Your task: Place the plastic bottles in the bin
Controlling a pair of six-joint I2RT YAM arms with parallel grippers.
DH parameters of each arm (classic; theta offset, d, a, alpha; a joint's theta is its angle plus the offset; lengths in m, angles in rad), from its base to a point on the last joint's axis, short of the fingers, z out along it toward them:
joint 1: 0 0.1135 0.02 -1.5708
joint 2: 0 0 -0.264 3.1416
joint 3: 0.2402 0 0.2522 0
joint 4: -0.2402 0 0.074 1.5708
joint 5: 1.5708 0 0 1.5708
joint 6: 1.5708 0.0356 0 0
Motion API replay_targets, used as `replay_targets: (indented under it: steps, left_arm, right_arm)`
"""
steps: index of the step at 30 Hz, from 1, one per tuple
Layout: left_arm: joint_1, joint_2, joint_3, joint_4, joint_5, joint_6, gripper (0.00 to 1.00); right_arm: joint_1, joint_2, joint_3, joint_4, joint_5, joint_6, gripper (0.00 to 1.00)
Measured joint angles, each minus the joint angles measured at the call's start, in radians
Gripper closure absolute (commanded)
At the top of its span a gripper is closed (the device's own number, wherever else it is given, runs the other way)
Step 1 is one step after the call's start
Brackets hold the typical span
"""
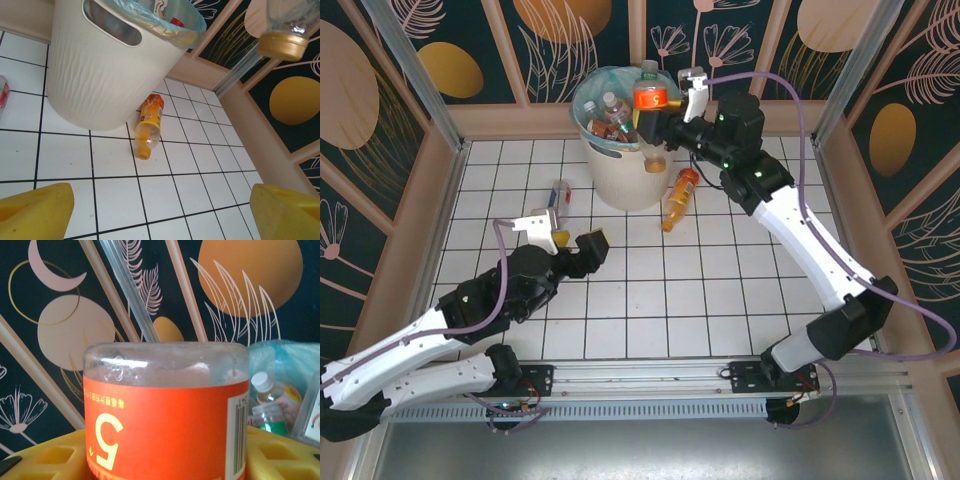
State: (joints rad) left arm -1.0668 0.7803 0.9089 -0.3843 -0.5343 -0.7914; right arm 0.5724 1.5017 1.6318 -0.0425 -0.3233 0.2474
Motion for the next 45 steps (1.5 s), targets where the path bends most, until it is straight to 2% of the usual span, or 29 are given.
replay_targets:
  steps: [9, 19, 23, 27, 31, 38, 45]
  left_arm:
    - [0.000, -0.061, -0.001, -0.024, -0.021, -0.005, 0.09]
    - [0.000, -0.131, -0.012, -0.077, -0.064, -0.026, 0.09]
    - [0.000, -0.153, -0.023, -0.092, -0.083, -0.030, 0.09]
    - [0.000, -0.154, -0.029, -0.100, -0.099, -0.030, 0.08]
    - [0.000, -0.154, -0.032, -0.101, -0.107, -0.029, 0.07]
    - [0.000, -0.154, -0.036, -0.101, -0.115, -0.030, 0.07]
    - [0.000, -0.154, -0.040, -0.103, -0.122, -0.030, 0.07]
  right_arm:
    - [0.000, 0.145, 0.057, 0.197, 0.116, -0.006, 0.56]
    - [-0.022, 0.371, 0.200, 0.236, 0.258, -0.070, 0.52]
    - [-0.045, 0.447, 0.287, 0.195, 0.313, -0.085, 0.46]
    - [-0.057, 0.449, 0.288, 0.171, 0.357, -0.082, 0.32]
    - [-0.056, 0.444, 0.268, 0.173, 0.377, -0.082, 0.26]
    - [-0.056, 0.439, 0.262, 0.173, 0.393, -0.086, 0.29]
    - [-0.056, 0.452, 0.322, 0.097, 0.377, -0.107, 0.46]
